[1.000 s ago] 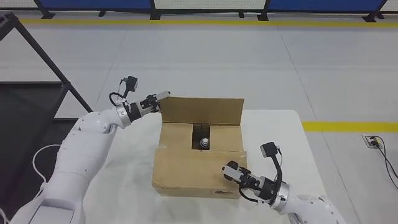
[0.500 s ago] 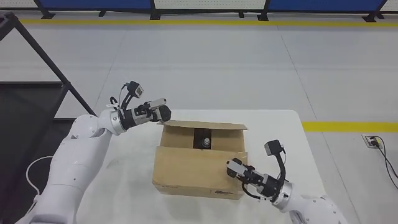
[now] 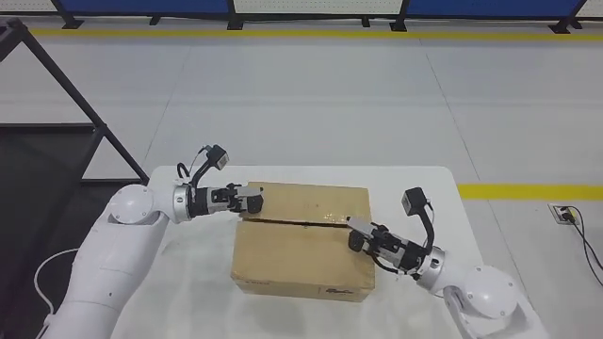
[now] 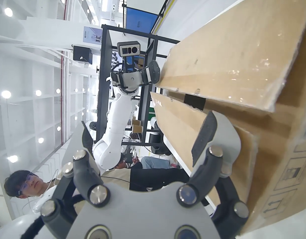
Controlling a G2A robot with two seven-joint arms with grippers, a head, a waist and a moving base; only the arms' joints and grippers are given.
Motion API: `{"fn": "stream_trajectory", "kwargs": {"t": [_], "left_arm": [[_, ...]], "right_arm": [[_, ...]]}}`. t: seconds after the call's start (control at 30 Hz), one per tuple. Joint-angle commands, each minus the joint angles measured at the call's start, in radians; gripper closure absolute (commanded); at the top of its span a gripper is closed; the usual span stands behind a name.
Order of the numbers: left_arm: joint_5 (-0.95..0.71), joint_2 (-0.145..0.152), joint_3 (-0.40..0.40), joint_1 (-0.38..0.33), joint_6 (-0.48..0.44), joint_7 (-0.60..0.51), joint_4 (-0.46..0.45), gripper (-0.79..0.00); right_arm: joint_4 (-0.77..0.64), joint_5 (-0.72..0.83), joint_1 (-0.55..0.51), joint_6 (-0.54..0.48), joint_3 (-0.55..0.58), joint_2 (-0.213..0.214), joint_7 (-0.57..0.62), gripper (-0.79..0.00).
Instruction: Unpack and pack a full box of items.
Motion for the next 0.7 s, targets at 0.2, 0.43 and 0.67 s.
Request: {"fn": "stream_trajectory", "kwargs": {"t": [0.2, 0.43, 0.67], "left_arm": [[-0.008, 0.007, 0.020, 0.000, 0.002, -0.002, 0.002, -0.785], [-0.025, 0.014, 0.027, -0.005, -0.001, 0.001, 0.008, -0.785], [-0.048, 0.020, 0.029, -0.013, -0.002, 0.003, 0.022, -0.785]], "right_arm": [[0.065, 0.014, 0.055, 0.025, -0.016, -0.003, -0.017, -0.785], [0.123, 0.025, 0.099, 0.026, -0.045, -0.009, -0.020, -0.785], [0.164, 0.035, 0.119, 0.028, -0.061, -0.011, -0.014, -0.785]]}}
